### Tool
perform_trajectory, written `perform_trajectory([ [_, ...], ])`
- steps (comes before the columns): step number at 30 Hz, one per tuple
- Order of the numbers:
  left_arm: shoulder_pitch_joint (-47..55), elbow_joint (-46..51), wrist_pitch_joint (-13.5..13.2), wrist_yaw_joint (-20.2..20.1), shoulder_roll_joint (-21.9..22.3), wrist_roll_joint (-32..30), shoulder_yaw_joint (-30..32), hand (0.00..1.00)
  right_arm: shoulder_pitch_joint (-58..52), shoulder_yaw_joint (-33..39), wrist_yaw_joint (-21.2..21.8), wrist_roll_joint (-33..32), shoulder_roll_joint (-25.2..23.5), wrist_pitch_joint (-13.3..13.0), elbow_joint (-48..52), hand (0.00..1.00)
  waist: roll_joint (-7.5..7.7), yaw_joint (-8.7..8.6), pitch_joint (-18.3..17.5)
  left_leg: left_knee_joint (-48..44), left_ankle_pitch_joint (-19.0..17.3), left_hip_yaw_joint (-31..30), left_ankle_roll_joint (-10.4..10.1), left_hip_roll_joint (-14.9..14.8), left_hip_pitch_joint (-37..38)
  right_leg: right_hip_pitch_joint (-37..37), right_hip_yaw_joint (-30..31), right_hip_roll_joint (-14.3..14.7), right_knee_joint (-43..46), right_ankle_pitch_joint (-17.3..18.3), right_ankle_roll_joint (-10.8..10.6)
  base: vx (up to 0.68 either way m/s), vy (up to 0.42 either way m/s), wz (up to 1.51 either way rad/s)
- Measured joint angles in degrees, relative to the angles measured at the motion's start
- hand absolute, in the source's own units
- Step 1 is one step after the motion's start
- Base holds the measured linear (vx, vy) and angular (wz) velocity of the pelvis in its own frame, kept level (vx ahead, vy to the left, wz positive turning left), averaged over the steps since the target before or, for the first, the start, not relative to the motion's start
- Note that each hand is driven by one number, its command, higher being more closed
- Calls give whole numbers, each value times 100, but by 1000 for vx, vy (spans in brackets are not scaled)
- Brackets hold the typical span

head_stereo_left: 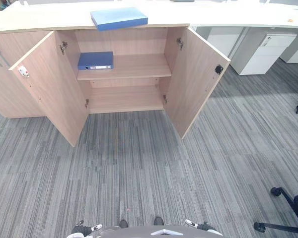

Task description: Walk over to the cabinet, pick up the folder, carry it to the office cabinet, place the folder inside the office cabinet, then close the office cabinet door

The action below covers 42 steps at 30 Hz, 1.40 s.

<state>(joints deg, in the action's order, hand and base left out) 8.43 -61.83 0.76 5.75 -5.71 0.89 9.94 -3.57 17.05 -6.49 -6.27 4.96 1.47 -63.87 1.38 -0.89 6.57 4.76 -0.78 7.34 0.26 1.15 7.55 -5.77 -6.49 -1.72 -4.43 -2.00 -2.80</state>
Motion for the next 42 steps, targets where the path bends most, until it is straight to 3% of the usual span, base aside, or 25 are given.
perform_trajectory([
  [7, -104, 16, -1, 4, -46, 3, -3, 0, 193, -11, 1, 25, -4, 28, 0, 0, 65, 50, 179, -273, -232, 309, 51, -10, -241, 368, 308, -7, 252, 68, -56, -10, 0, -22],
  [12, -180, 45, -5, 10, -108, 5, -87, 0, 203, -3, 4, 98, -55, 31, 29, 0, 137, 82, 392, -1028, -812, 369, 207, 47, -389, 1105, 218, -262, 2282, 971, -276, 23, 35, -8],
  [14, -209, 40, -4, 21, -112, 6, -103, 0, 177, 0, -6, 74, -69, -5, 192, 0, 127, 72, 436, -1075, -918, 337, 293, 44, -229, 1723, -61, -427, 3737, 970, -265, 88, 62, 2],
  [16, -258, 44, -2, 44, -117, 5, -95, 0, 158, 4, -4, -17, -84, -15, 223, 0, 90, 52, 500, -1067, -1029, 257, 316, 4, -63, 2021, -224, -442, 4238, 1367, -204, 196, 25, 9],
  [18, -265, 40, -1, 52, -128, 2, -95, 0, 158, -1, -5, -20, -94, -20, 222, 0, 89, 18, 504, -1027, -1105, 176, 250, -96, 58, 2149, -433, -375, 3964, 1531, -157, 259, -29, 20],
  [20, -302, 39, -1, 60, -119, 4, -96, 0, 177, 2, -6, -23, -87, -28, 225, 0, 49, -58, 523, -896, -1142, 40, 175, -227, 169, 2277, -554, -217, 3200, 1418, -42, 304, -86, 36],
  [22, -379, 35, -2, 57, -141, -4, -87, 0, 116, 30, -8, -22, -97, -12, 213, 0, 72, -129, 527, -723, -1253, -188, -64, -280, 332, 2285, -330, -28, 2192, 841, 117, 373, -146, 56],
  [23, -389, 35, -3, 58, -130, -4, -65, 0, 66, 85, -6, -23, -104, -13, 214, 0, 68, -143, 528, -691, -1308, -266, -132, -285, 425, 2261, -297, -50, 2162, 589, 204, 432, -200, 66],
  [24, -397, 22, -7, 59, 28, -3, 78, 0, 33, 255, -3, -56, -99, -9, 215, 0, -72, -196, 536, -610, -1371, -343, -243, -472, 630, 2128, -463, 19, 2321, 444, 286, 480, -218, 57],
  [26, -462, 61, -84, 58, 163, -11, 224, 0, 77, 310, -6, -44, -49, -10, 230, 0, -217, -165, 556, -899, -1278, -229, -461, -583, 568, 2069, -575, 53, 2470, 720, 442, 473, -224, 34],
  [27, -479, 123, -97, 55, 243, -12, 370, 0, 76, 319, -7, -46, -38, -11, 252, 0, -268, -156, 584, -1406, -1303, -169, -545, -636, 375, 1932, -623, 70, 2408, 789, 507, 440, -215, 26],
  [28, -489, 281, -100, 53, 363, -3, 658, 0, 31, 313, -9, -58, -47, 1, 392, 0, -274, -162, 609, -2940, -1327, -56, -622, -803, -210, 1563, -649, 99, 2150, 882, 514, 436, -209, 29],
  [29, -492, 344, -109, 46, 407, 4, 770, 0, -7, 292, -26, -59, -42, 3, 446, 0, -299, -141, 629, -3706, -1382, 13, -682, -944, -535, 1368, -668, 143, 2050, 913, 531, 420, -177, 24],
  [31, -545, 620, -157, 29, 550, 21, 973, 0, -94, 117, -33, -60, 6, -4, 499, 0, -286, 16, 664, -5634, -1541, 401, -592, -1497, -1313, 743, -664, 268, 1891, 1131, 618, 397, -146, -4],
  [32, -584, 670, -160, 30, 586, 21, 971, 0, -83, 107, -34, -70, -4, -2, 527, 0, -227, 66, 676, -5840, -1583, 536, -543, -1635, -1573, 593, -642, 276, 1866, 1209, 625, 305, -93, -17],
  [34, -660, 721, -176, 27, 658, 21, 967, 0, -66, 99, -33, -119, -35, -4, 689, 0, -209, 115, 669, -5766, -1643, 720, -497, -1753, -1959, 431, -567, 273, 1765, 1309, 590, 241, -15, -26],
  [37, -762, 730, -203, 25, 677, 19, 955, 0, -13, 144, -38, -131, -117, -6, 857, 0, -195, 202, 668, -4404, -1648, 1051, -424, -1655, -2369, 34, -409, 125, 1517, 1371, 430, 317, 125, -27],
  [39, -797, 728, -203, 31, 658, 18, 893, 0, -16, 202, -43, -134, -217, -7, 887, 0, -133, 248, 650, -3328, -1346, 1025, -402, -1385, -2457, -150, -367, -83, 1389, 1453, 262, 306, 202, -8],
  [40, -786, 720, -202, 37, 651, 19, 825, 0, -21, 221, -52, -160, -251, -6, 876, 0, -115, 253, 597, -2643, -904, 979, -360, -1214, -2433, -231, -351, -188, 1312, 1521, 107, 332, 263, -9],
  [41, -760, 697, -202, 42, 642, 20, 789, 0, -27, 222, -58, -222, -278, 0, 812, 0, -58, 298, 510, -2551, -323, 977, -155, -1079, -2375, -307, -270, -308, 1273, 1615, -40, 353, 286, -12],
  [42, -764, 698, -202, 37, 611, 24, 788, 0, -12, 233, -58, -234, -328, -2, 767, 0, 6, 297, 455, -2588, -397, 1013, -79, -964, -2347, -335, -210, -424, 1279, 1653, -70, 394, 298, -11],
])
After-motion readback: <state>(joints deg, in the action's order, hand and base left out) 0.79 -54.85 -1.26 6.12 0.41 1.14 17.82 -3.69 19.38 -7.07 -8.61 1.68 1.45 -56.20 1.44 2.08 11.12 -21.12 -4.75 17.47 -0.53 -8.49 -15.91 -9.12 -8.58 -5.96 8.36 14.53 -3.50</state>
